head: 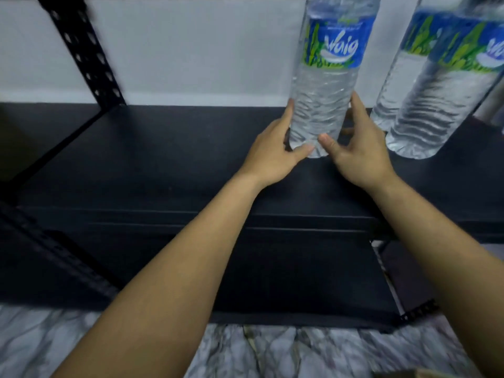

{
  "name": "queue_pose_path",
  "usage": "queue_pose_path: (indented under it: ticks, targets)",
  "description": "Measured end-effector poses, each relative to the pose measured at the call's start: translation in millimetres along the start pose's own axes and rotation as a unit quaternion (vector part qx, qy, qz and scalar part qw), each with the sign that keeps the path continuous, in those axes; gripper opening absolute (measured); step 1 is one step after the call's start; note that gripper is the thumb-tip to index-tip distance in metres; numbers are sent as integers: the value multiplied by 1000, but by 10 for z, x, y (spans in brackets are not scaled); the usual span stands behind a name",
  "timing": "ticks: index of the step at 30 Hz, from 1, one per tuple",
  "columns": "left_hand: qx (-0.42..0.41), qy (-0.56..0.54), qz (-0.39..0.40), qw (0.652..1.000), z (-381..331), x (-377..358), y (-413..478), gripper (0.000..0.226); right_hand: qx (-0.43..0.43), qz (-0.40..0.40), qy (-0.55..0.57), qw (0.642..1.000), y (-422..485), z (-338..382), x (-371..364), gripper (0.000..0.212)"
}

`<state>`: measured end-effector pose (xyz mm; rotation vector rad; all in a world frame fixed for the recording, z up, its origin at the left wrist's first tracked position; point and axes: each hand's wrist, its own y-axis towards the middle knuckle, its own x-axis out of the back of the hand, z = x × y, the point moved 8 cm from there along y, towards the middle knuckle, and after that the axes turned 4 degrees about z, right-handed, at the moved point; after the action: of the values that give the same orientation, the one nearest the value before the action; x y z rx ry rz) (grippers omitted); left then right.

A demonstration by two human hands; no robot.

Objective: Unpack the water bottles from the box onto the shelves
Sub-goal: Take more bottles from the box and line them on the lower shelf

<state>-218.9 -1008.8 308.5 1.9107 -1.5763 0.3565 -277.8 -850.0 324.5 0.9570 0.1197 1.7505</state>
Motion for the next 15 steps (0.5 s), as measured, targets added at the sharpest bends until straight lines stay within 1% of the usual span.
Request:
queue_pose_path:
  ticks: [2, 4, 7, 8, 9, 12, 15]
  targets:
    - [13, 7, 8, 1000, -53, 9, -110, 94, -4, 0, -6, 1000, -16, 14, -1, 79]
    - [31, 5, -3, 999, -96, 40, -245, 91, -15, -3, -26, 1000, -52, 57, 4, 78]
    - [65, -15, -50, 997, -135, 135, -532, 87, -39, -28, -72, 996, -192, 130, 65, 84]
    - [67, -7, -65, 996, -157, 175, -660, 85, -47, -37, -83, 995, -276, 178, 87, 81]
    - [64, 11, -78, 995, -183, 215, -811, 82, -39, -44, -93, 994, -381, 265, 103, 75]
    - [57, 71, -113, 989, -236, 343, -1375, 67, 29, -55, -135, 989, -794, 680, 90, 56]
    - [63, 138, -150, 977, -253, 446, -2070, 58, 107, -9, -185, 977, -1347, 1082, -111, 49]
